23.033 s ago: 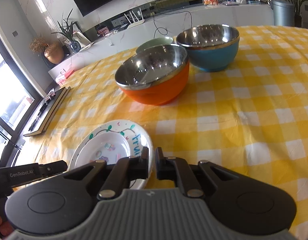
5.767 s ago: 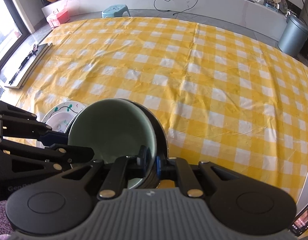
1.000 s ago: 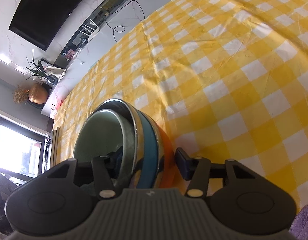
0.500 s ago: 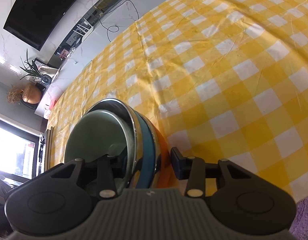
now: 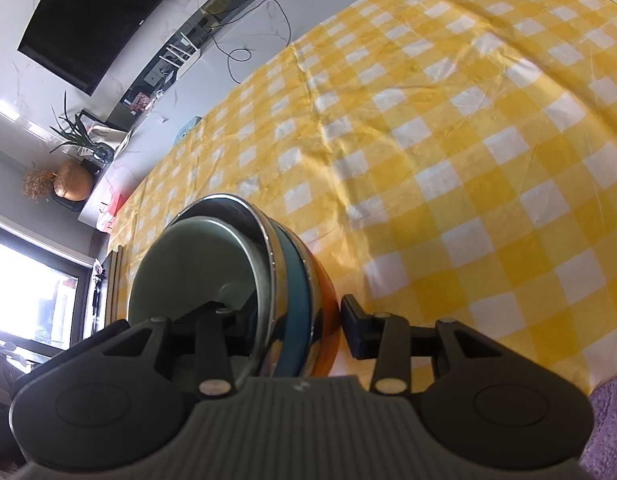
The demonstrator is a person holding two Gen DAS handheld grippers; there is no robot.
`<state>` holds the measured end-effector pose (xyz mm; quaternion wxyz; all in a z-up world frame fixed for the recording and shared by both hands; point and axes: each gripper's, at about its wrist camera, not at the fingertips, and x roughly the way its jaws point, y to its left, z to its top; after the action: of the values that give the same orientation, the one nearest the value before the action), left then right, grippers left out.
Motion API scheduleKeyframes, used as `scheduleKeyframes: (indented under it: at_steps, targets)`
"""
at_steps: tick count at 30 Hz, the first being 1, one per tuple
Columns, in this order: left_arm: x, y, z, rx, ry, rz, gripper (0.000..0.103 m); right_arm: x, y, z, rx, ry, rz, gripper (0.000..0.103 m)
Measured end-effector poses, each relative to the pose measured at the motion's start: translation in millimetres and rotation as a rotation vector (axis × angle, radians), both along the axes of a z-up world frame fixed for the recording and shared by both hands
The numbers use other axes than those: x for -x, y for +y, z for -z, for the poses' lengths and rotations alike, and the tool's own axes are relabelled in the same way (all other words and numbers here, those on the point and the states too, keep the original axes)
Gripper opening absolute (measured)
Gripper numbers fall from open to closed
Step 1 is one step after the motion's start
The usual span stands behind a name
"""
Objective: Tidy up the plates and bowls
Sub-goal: 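Lift the nested bowl stack and carry it over the Fruity plate stack, then lower the bowl stack onto the plates and open both grippers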
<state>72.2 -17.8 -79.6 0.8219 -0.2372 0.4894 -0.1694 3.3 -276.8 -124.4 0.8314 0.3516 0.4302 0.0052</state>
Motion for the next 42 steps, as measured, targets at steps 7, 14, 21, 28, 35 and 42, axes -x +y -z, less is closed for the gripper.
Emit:
scheduleKeyframes:
  at_steps: [7, 14, 21, 28, 35, 42]
  targets:
    - [11, 27, -17, 0.024, -0.029, -0.043, 0.06, 4, 22, -20, 0.022, -0.043, -0.044, 0.04]
    - [18, 64, -28, 0.042, -0.042, -0.113, 0.06, 1, 57, -39, 0.043, -0.075, -0.113, 0.039]
    - [10, 101, -34, 0.033, -0.021, -0.201, 0.06, -21, 95, -44, 0.037, -0.069, -0.191, 0.039]
    - [-11, 116, -19, 0.026, 0.029, -0.239, 0.06, -48, 118, -33, 0.031, -0.027, -0.218, 0.039]
    - [-19, 112, 1, 0.02, 0.084, -0.218, 0.06, -58, 113, -17, 0.035, 0.03, -0.205, 0.039]
    - [-21, 111, 12, 0.009, 0.114, -0.222, 0.06, -63, 111, -5, 0.02, 0.068, -0.207, 0.039]
